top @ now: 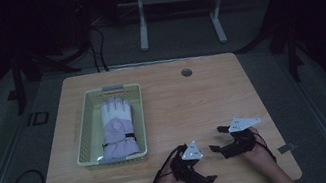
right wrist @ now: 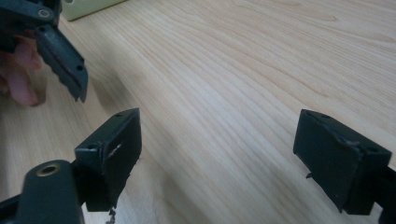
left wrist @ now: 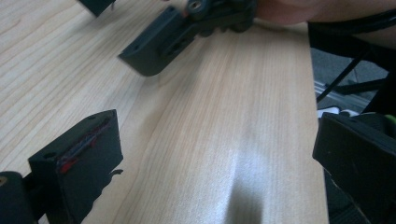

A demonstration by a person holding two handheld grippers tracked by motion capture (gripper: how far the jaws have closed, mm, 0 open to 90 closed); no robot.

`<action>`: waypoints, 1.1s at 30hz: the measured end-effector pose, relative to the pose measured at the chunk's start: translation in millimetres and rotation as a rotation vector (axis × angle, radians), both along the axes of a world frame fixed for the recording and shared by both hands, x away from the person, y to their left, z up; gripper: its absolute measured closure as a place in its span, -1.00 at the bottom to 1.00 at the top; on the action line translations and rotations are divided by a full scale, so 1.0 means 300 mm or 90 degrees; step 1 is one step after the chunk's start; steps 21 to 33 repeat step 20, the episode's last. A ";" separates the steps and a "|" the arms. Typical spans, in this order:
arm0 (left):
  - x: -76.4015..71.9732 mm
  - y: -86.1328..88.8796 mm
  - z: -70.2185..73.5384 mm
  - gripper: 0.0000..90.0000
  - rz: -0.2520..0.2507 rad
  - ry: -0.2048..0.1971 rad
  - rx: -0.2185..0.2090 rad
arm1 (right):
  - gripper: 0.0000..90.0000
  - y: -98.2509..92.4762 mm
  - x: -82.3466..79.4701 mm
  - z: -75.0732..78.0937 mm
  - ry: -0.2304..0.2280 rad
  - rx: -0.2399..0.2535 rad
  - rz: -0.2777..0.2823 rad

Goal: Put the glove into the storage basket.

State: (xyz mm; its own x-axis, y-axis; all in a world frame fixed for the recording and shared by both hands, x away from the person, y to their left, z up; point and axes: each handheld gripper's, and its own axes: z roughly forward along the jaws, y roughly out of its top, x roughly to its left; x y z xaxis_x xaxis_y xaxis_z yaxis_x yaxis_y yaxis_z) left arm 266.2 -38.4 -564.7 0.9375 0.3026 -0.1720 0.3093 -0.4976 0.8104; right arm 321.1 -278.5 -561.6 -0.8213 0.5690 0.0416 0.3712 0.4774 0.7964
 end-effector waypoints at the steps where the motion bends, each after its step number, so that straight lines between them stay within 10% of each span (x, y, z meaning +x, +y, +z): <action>1: 0.000 0.000 -0.003 -0.96 0.001 -0.001 0.000 | -0.68 -0.004 -0.006 -0.001 -0.005 -0.001 -0.001; 33: -0.026 0.013 -0.020 -0.96 0.021 -0.046 -0.021 | -0.67 -0.008 -0.023 0.000 -0.049 -0.025 -0.023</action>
